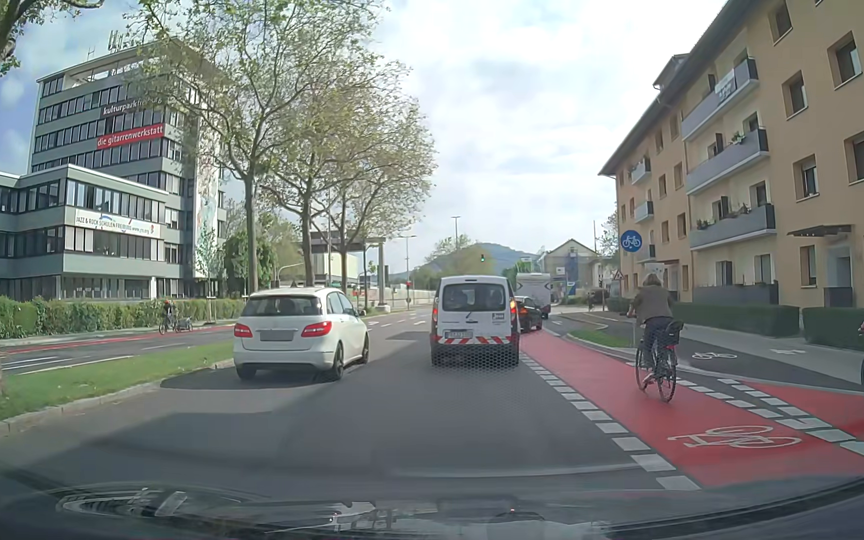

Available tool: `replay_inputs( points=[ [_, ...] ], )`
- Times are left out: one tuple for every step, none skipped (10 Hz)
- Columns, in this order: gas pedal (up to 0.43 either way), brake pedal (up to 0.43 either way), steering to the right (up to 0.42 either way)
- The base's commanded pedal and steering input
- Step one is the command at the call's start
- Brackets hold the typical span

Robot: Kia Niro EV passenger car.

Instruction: Follow the waypoints while adhering to traffic rules and regulations

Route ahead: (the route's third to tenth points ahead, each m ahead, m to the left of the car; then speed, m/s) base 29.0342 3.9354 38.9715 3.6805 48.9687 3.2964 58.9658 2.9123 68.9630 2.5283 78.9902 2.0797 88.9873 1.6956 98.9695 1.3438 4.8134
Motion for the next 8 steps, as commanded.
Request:
replay_inputs(
  points=[
    [0.039, 0.0, -0.007],
    [0.039, 0.0, -0.007],
    [0.039, 0.0, -0.007],
    [0.039, 0.0, -0.007],
    [0.039, 0.0, -0.007],
    [0.039, 0.0, -0.008],
    [0.039, 0.0, -0.007],
    [0.039, 0.0, -0.007]
  ],
)
